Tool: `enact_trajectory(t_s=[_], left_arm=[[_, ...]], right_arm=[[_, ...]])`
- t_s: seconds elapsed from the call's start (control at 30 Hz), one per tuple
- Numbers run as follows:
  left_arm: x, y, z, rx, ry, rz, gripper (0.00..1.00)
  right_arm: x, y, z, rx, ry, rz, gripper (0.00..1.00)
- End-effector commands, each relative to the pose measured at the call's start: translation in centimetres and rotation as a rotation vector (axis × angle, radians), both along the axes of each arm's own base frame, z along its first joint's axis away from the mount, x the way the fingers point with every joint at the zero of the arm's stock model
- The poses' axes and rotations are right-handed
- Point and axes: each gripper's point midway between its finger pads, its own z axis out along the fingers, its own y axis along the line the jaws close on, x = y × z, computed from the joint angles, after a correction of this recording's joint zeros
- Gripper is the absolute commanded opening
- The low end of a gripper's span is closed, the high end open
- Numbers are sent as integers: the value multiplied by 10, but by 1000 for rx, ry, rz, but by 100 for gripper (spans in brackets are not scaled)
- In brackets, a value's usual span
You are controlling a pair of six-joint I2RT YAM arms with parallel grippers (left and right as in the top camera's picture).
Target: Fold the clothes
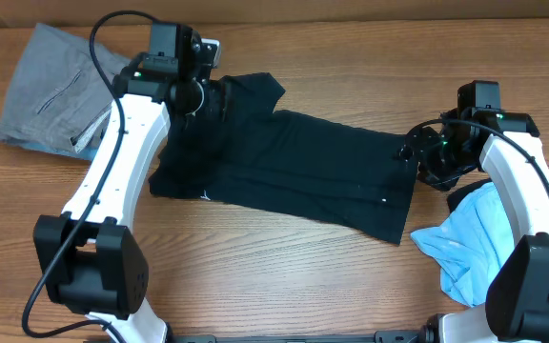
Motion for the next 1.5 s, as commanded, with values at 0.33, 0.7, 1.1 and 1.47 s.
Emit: enact_trajectory(t_s=[0.33, 0.7, 1.1, 1.47], left_arm=[[-57, 81, -98, 241, 460, 258, 46], [-103, 121, -156, -22, 630, 367, 71], [-152, 135, -182, 71, 769, 459, 4], [-193, 173, -135, 212, 837, 561, 94]], right_arm=[[-28, 8, -2, 27, 97, 61, 72], [-29, 8, -2, 28, 101, 60, 72], [-28, 8, -2, 27, 97, 64, 72], [-6, 6, 0, 11, -5, 82, 75]])
